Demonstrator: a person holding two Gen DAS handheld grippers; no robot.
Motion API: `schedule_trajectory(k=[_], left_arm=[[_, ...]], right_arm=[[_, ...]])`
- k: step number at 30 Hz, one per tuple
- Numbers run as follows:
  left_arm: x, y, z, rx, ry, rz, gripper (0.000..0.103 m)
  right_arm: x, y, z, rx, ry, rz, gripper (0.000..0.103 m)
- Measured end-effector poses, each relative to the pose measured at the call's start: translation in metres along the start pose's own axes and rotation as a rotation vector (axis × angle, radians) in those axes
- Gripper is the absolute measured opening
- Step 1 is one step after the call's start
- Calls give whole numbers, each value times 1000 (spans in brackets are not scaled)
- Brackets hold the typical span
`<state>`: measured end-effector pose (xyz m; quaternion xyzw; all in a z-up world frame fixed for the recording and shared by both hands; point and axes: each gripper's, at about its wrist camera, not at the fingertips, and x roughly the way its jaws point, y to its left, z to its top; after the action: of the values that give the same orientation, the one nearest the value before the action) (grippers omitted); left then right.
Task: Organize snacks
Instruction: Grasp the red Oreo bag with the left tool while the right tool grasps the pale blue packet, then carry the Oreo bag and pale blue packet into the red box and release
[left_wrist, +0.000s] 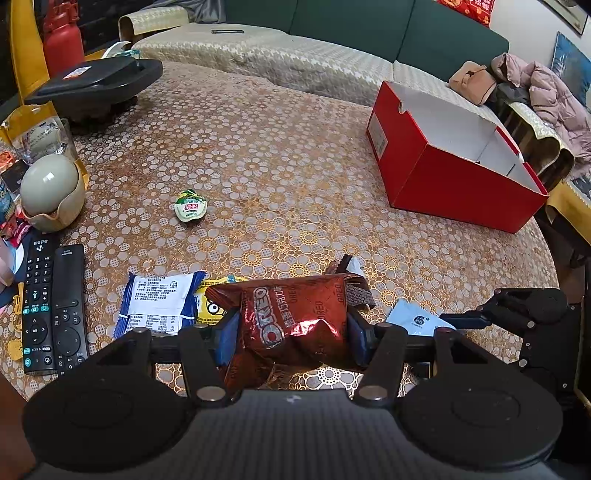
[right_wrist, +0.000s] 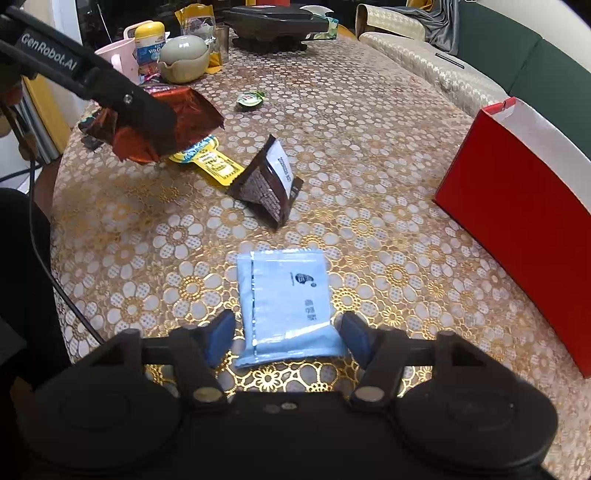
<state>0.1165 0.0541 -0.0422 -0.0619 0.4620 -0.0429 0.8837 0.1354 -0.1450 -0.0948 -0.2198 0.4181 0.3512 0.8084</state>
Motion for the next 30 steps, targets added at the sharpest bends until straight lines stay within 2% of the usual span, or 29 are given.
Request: schedule_trajectory(k=[4, 13, 24, 30], left_arm=[[-2, -1, 0, 1, -4, -1, 57], [-25, -16, 5, 26, -49, -9, 57], [-57, -66, 33, 108, -157, -42, 57], [-64, -103, 59, 166, -204, -65, 57]], right_arm=[[-4, -1, 0, 43, -10, -9, 48], [-52, -6, 6, 172, -99, -72, 48], [-126, -33, 14, 292, -251, -170, 48], [-152, -58, 18, 322, -306, -224, 48]])
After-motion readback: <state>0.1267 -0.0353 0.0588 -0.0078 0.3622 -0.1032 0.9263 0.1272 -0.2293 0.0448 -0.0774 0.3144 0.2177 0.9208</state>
